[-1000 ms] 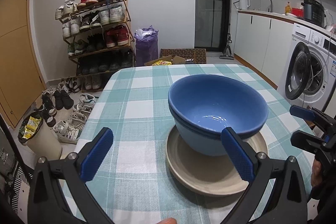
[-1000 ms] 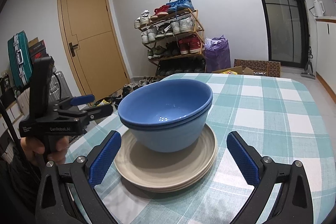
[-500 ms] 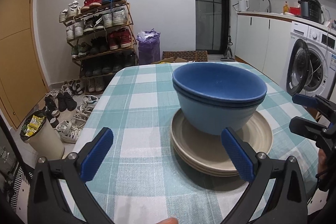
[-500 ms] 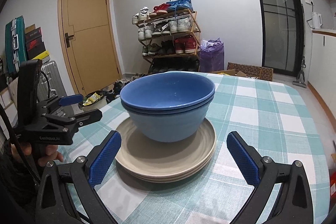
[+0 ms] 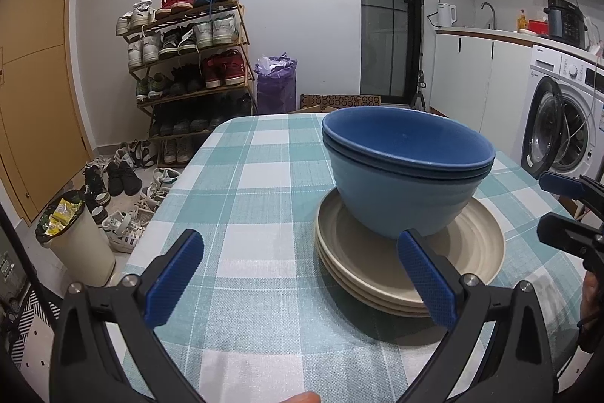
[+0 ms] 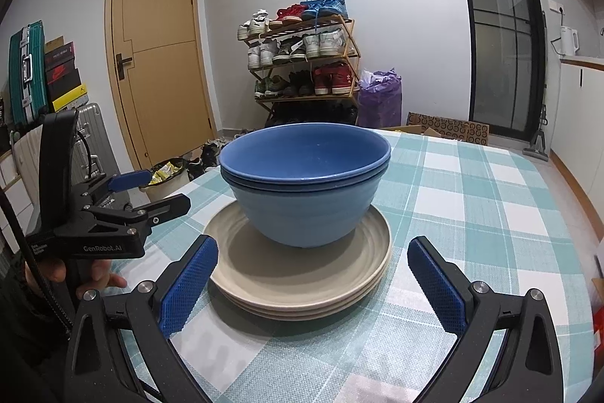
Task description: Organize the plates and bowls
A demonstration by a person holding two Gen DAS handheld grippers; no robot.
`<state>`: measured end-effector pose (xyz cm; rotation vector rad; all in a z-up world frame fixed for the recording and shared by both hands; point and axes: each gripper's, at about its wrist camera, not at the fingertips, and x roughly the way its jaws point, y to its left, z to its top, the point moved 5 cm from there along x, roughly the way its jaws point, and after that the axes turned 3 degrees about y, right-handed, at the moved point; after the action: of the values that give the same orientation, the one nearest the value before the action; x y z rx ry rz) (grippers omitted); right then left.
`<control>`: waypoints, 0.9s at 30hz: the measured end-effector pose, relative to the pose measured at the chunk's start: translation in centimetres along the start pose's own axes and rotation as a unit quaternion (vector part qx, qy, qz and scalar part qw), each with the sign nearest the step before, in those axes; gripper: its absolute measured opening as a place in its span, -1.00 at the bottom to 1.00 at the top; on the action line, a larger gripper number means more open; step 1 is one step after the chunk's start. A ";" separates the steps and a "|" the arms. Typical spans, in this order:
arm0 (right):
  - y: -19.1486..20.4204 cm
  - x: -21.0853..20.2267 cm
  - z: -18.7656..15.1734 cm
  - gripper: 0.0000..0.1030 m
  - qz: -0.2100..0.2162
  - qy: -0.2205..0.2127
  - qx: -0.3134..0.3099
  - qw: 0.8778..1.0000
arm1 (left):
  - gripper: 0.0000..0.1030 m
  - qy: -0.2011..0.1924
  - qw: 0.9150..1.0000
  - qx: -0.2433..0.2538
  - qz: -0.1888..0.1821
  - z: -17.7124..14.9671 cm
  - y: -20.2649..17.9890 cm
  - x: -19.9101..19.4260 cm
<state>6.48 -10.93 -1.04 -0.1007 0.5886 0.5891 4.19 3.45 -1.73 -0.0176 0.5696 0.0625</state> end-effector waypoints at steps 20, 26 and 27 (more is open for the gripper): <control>-0.8 -0.6 -1.6 0.99 -0.013 -0.002 0.029 0.999 | 1.00 -0.007 1.000 -0.013 -0.001 -0.5 0.0 0.6; -1.0 -0.6 -1.9 0.99 -0.014 -0.002 0.036 0.999 | 1.00 -0.014 1.000 -0.006 0.001 -0.5 -0.2 0.4; -1.0 -0.7 -1.9 0.99 -0.014 -0.003 0.036 0.999 | 1.00 -0.014 1.000 -0.004 0.001 -0.5 -0.3 0.4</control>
<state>5.64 -12.59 -2.37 -0.0391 0.6002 0.5394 4.27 3.16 -2.36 -0.0242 0.5412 0.0677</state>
